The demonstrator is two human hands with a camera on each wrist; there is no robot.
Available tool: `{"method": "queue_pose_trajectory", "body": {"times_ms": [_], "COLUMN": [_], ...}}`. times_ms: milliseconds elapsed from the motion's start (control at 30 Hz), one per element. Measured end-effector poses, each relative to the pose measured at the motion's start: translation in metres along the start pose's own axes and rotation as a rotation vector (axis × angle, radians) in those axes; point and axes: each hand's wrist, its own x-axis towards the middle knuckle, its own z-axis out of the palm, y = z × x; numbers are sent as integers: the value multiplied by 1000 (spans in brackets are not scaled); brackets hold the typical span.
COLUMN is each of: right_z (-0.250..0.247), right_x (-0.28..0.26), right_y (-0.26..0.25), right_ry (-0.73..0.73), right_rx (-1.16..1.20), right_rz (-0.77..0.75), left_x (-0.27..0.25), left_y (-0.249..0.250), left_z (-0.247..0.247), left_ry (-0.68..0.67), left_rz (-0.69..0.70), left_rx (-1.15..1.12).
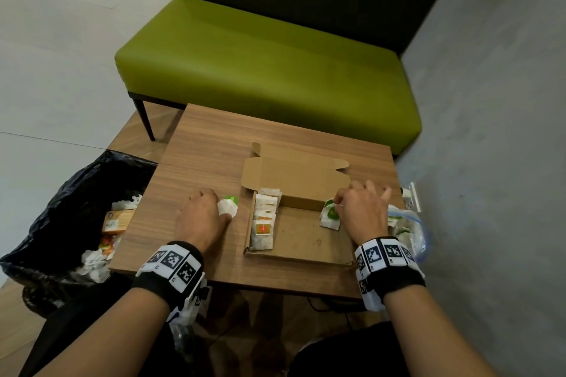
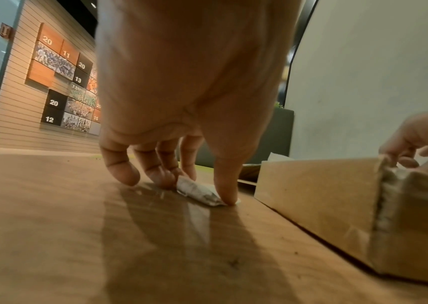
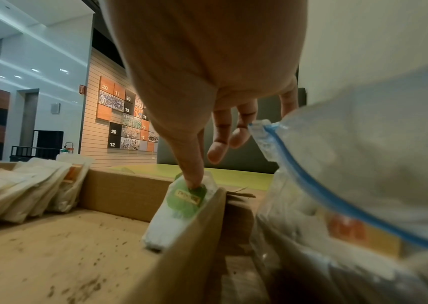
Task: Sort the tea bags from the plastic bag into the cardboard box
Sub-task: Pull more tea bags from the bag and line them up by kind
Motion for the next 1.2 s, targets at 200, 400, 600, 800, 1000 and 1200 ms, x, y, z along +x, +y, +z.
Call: {"method": "queue_pose_trajectory", "body": {"times_ms": [200, 400, 600, 800, 1000, 1200], "right_z": [-4, -19, -36, -38, -34, -24], "right_x": [-5, -29, -63, -88, -107, -111], "right_y": [4, -7, -46, -62, -68, -55], "right_ry": [82, 304, 144, -100, -97, -173], "right_rx": [80, 307, 730, 1246, 1511, 1516], "right_rz": [-12, -57, -276, -234, -208, -102], "left_x": [-1, -12, -46, -88, -113, -117], "left_y": [1, -1, 22, 65, 92, 93], "left_z": [-2, -21, -58, -91, -94, -89], "left_ry": [-48, -94, -166, -376, -449, -414], "left_rz": [-102, -133, -43, 98, 167, 166], "left_rx": [-159, -557, -1154, -1427, -1427, -1393]}}
